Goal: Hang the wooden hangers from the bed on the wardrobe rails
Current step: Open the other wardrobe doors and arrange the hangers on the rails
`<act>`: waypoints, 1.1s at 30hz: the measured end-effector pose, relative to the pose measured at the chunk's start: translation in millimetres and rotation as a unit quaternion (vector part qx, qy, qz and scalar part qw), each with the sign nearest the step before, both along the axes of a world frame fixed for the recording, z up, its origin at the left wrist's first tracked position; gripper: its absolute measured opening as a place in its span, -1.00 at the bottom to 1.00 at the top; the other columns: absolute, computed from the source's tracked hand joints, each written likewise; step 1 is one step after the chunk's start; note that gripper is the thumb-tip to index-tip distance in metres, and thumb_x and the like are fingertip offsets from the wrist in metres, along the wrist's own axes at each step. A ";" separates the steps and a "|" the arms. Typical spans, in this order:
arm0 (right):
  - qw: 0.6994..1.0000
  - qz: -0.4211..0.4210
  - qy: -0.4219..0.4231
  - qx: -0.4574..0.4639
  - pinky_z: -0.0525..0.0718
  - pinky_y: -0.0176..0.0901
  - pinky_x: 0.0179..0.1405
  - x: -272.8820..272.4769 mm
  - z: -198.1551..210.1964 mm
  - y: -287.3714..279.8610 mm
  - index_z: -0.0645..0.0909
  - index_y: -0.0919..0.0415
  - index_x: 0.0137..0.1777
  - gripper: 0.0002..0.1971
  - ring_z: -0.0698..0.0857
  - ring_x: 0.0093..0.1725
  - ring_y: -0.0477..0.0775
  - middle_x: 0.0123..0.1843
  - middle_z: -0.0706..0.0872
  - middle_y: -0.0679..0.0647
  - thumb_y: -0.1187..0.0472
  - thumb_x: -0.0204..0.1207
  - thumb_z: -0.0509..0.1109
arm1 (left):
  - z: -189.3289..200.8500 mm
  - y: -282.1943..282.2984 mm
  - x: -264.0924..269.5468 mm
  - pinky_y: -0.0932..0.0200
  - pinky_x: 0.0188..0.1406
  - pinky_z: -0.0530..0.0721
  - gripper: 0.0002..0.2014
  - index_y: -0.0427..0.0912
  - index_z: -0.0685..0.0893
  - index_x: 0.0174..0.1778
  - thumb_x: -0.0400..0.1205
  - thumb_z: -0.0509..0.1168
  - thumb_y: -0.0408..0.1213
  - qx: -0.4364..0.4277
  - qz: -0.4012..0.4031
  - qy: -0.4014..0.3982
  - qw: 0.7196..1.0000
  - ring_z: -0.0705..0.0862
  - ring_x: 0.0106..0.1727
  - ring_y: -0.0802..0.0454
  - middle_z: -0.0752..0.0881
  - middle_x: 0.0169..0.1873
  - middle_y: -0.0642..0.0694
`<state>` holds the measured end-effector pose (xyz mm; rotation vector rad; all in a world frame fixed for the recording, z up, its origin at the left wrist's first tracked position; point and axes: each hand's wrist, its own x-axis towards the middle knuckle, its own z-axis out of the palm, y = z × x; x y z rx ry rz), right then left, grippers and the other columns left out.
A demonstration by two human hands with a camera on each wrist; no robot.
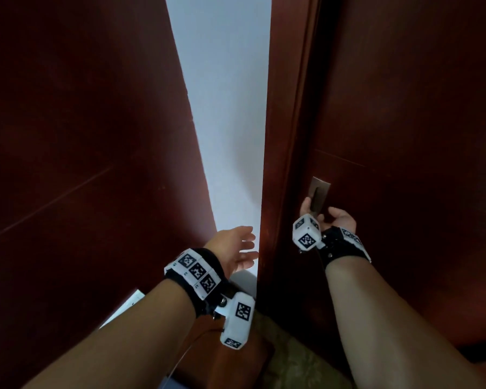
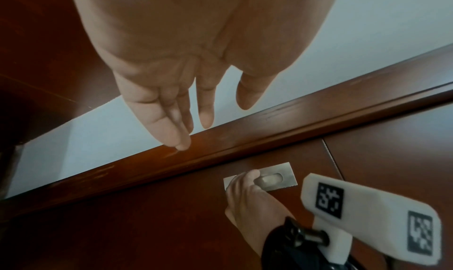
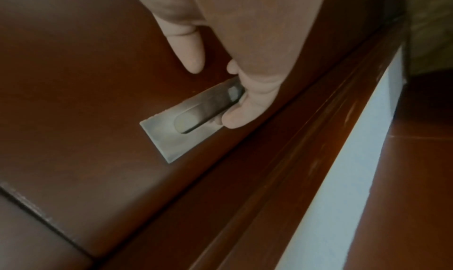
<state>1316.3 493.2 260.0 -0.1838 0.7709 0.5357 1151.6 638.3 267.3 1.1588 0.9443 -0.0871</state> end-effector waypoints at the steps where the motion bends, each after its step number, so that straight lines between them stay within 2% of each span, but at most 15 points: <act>1: 1.000 -0.007 0.000 -0.004 0.76 0.19 0.03 0.6 0.7 -0.8 0.36 0.26 0.31 -0.68 0.71 0.06 0.41 0.23 0.54 0.35 0.32 0.58 0.25 | -1.1 -0.4 0.7 0.06 -0.16 0.74 -0.67 -0.26 0.75 0.14 0.70 0.33 -0.04 0.001 0.000 0.001 1.000 0.82 0.10 -0.18 0.75 0.18 -0.19; 6: 0.999 -0.037 0.004 -0.018 0.73 0.18 0.14 1.3 14.3 -10.1 0.34 0.27 0.25 -0.76 0.67 0.14 0.40 0.05 0.47 0.30 0.38 0.62 0.21 | -2.3 -7.9 10.0 0.03 -0.08 0.76 -0.66 -0.30 0.75 0.17 0.70 0.33 -0.08 0.006 0.000 -0.003 1.000 0.82 0.11 -0.20 0.76 0.18 -0.22; 9: 0.999 -0.035 0.010 -0.021 0.75 0.12 0.06 2.7 9.6 -10.4 0.35 0.23 0.33 -0.68 0.69 0.12 0.37 0.18 0.47 0.28 0.39 0.60 0.21 | 0.1 -18.9 16.3 0.01 -0.07 0.75 -0.69 -0.29 0.75 0.16 0.71 0.32 -0.10 0.006 -0.009 -0.005 1.000 0.80 0.13 -0.23 0.75 0.18 -0.22; 11: 0.999 -0.026 0.015 -0.021 0.75 0.07 0.05 4.0 7.1 -13.2 0.34 0.25 0.30 -0.70 0.72 0.08 0.32 0.30 0.48 0.32 0.38 0.59 0.19 | 2.0 -24.6 20.2 0.00 -0.01 0.76 -0.68 -0.28 0.74 0.19 0.71 0.33 -0.10 0.008 -0.017 -0.008 1.000 0.81 0.11 -0.21 0.75 0.18 -0.21; 15: 0.999 -0.025 0.017 -0.034 0.73 0.00 0.10 4.1 8.2 -34.5 0.28 0.28 0.29 -0.72 0.74 0.02 0.26 0.28 0.50 0.38 0.34 0.61 0.17 | 8.8 -37.8 32.4 -0.02 0.05 0.76 -0.69 -0.29 0.73 0.19 0.73 0.31 -0.11 0.010 -0.027 -0.022 0.999 0.79 0.12 -0.20 0.75 0.15 -0.21; 17: 0.998 -0.042 0.022 -0.046 0.75 0.02 0.05 3.1 10.0 -48.9 0.32 0.26 0.33 -0.68 0.72 0.01 0.29 0.27 0.49 0.33 0.35 0.59 0.18 | 13.9 -47.9 41.1 -0.06 0.15 0.75 -0.73 -0.26 0.73 0.16 0.73 0.30 -0.13 0.009 -0.036 -0.033 0.999 0.78 0.14 -0.19 0.75 0.14 -0.21; 19: 0.996 -0.066 0.031 -0.051 0.77 0.05 -0.02 3.5 10.6 -64.6 0.38 0.22 0.32 -0.66 0.69 0.03 0.33 0.29 0.47 0.22 0.38 0.55 0.21 | 19.0 -60.4 51.6 -0.05 0.16 0.76 -0.76 -0.23 0.72 0.16 0.72 0.31 -0.15 0.006 -0.046 -0.046 0.998 0.79 0.13 -0.18 0.76 0.14 -0.20; 22: 0.994 -0.087 0.029 -0.063 0.77 0.02 0.03 0.0 18.3 -92.0 0.34 0.21 0.15 -0.78 0.65 0.01 0.32 0.14 0.44 0.22 0.39 0.55 0.20 | 26.7 -81.6 69.6 -0.01 0.09 0.78 -0.73 -0.20 0.70 0.25 0.71 0.34 -0.15 0.004 -0.071 -0.065 0.995 0.80 0.13 -0.15 0.76 0.17 -0.17; 24: 0.991 -0.109 0.024 -0.074 0.75 0.02 0.08 -4.1 20.7 -111.4 0.32 0.22 0.19 -0.75 0.63 0.05 0.33 0.05 0.42 0.23 0.42 0.56 0.20 | 32.3 -97.2 81.8 -0.02 0.15 0.78 -0.72 -0.16 0.66 0.31 0.70 0.36 -0.17 0.004 -0.090 -0.081 0.993 0.78 0.16 -0.14 0.73 0.21 -0.16; 27: 0.990 -0.111 0.007 -0.085 0.72 -0.03 0.11 -4.8 13.2 -143.4 0.35 0.25 0.29 -0.65 0.66 0.15 0.31 0.09 0.49 0.30 0.44 0.51 0.17 | 41.2 -124.0 99.7 -0.04 0.26 0.74 -0.65 -0.11 0.63 0.40 0.69 0.39 -0.20 0.014 -0.132 -0.118 0.984 0.73 0.24 -0.12 0.68 0.30 -0.13; 29: 0.988 -0.087 -0.002 -0.124 0.71 -0.09 -0.01 -4.2 4.8 -160.8 0.44 0.32 0.26 -0.68 0.70 0.05 0.22 0.10 0.59 0.30 0.42 0.51 0.12 | 47.2 -142.9 110.9 -0.06 0.37 0.67 -0.51 -0.08 0.54 0.54 0.67 0.41 -0.21 0.029 -0.169 -0.145 0.974 0.67 0.33 -0.09 0.64 0.38 -0.11; 30: 0.984 -0.066 -0.011 -0.163 0.69 -0.10 -0.10 -3.5 0.0 -168.7 0.47 0.36 0.21 -0.72 0.71 -0.04 0.18 0.05 0.63 0.26 0.41 0.54 0.10 | 50.9 -153.3 116.9 -0.07 0.43 0.63 -0.43 -0.05 0.47 0.61 0.65 0.41 -0.20 0.041 -0.196 -0.160 0.967 0.64 0.39 -0.07 0.61 0.45 -0.11; 32: 0.960 -0.001 -0.036 -0.277 0.65 -0.09 -0.24 -2.0 -7.2 -185.6 0.52 0.39 0.08 -0.79 0.69 -0.17 0.14 -0.09 0.65 0.20 0.38 0.56 0.10 | 59.3 -175.0 127.8 -0.07 0.52 0.55 -0.33 0.00 0.35 0.70 0.65 0.41 -0.20 0.065 -0.259 -0.186 0.945 0.55 0.49 -0.04 0.48 0.58 -0.09; 33: 0.937 0.039 -0.051 -0.342 0.64 -0.09 -0.28 -1.4 -10.3 -196.2 0.55 0.38 0.03 -0.81 0.68 -0.21 0.13 -0.15 0.65 0.19 0.36 0.57 0.12 | 64.7 -187.2 132.0 -0.06 0.55 0.52 -0.31 0.02 0.31 0.71 0.65 0.40 -0.20 0.080 -0.290 -0.196 0.933 0.52 0.52 -0.02 0.43 0.62 -0.07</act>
